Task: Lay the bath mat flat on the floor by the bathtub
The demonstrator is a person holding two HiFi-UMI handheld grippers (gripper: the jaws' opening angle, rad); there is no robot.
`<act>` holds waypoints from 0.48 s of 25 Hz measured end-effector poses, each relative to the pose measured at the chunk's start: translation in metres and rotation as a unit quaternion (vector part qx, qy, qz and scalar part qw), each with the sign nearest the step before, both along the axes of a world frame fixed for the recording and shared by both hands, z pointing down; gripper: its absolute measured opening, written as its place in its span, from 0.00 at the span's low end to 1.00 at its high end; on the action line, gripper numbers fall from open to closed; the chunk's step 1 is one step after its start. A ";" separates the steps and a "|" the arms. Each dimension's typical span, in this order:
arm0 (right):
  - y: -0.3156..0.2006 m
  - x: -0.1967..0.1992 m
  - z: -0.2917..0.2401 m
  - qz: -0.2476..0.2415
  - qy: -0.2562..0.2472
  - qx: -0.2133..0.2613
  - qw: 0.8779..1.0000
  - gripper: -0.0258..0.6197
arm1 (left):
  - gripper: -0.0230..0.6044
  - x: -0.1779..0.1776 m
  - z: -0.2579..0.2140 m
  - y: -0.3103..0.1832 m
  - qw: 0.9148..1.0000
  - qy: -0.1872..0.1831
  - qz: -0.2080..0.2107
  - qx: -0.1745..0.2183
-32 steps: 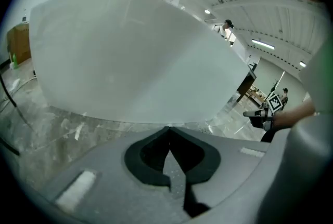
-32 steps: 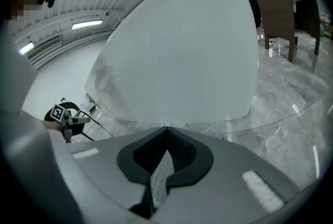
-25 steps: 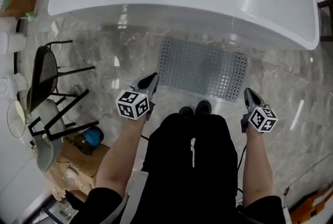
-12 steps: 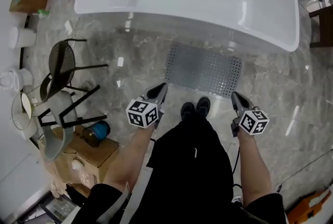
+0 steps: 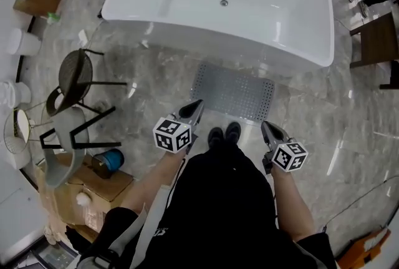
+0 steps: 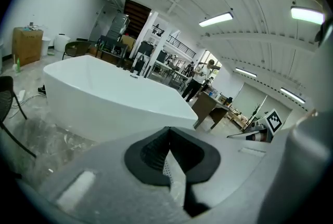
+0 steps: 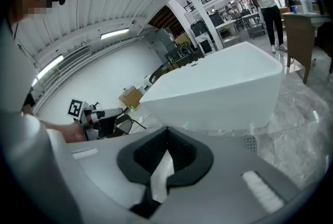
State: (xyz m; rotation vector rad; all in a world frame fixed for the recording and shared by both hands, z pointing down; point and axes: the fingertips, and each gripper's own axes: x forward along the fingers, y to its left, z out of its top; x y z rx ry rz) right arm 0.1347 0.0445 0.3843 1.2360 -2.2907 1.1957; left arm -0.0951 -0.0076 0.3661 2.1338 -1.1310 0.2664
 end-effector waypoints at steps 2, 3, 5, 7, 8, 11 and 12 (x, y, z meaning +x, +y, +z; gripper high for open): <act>0.004 0.000 -0.016 -0.002 0.004 0.011 1.000 0.04 | 0.05 0.006 -0.016 0.003 1.000 0.009 0.009 0.009; 0.005 0.000 -0.024 -0.003 0.007 0.018 1.000 0.04 | 0.05 0.008 -0.024 0.006 1.000 0.014 0.014 0.014; 0.003 0.001 -0.042 -0.002 0.013 0.036 0.999 0.04 | 0.05 0.013 -0.039 0.008 0.999 0.018 0.027 0.025; -0.003 0.003 -0.059 0.003 0.014 0.055 0.998 0.04 | 0.05 0.021 -0.053 0.008 0.998 0.016 0.044 0.040; -0.007 0.005 -0.068 0.006 0.013 0.064 0.998 0.04 | 0.05 0.025 -0.061 0.008 0.997 0.013 0.051 0.047; -0.017 0.010 -0.093 0.006 0.007 0.094 0.996 0.04 | 0.05 0.042 -0.086 0.004 0.995 0.008 0.061 0.072; -0.018 0.012 -0.101 0.002 0.006 0.103 0.995 0.04 | 0.05 0.048 -0.095 0.003 0.995 0.008 0.063 0.081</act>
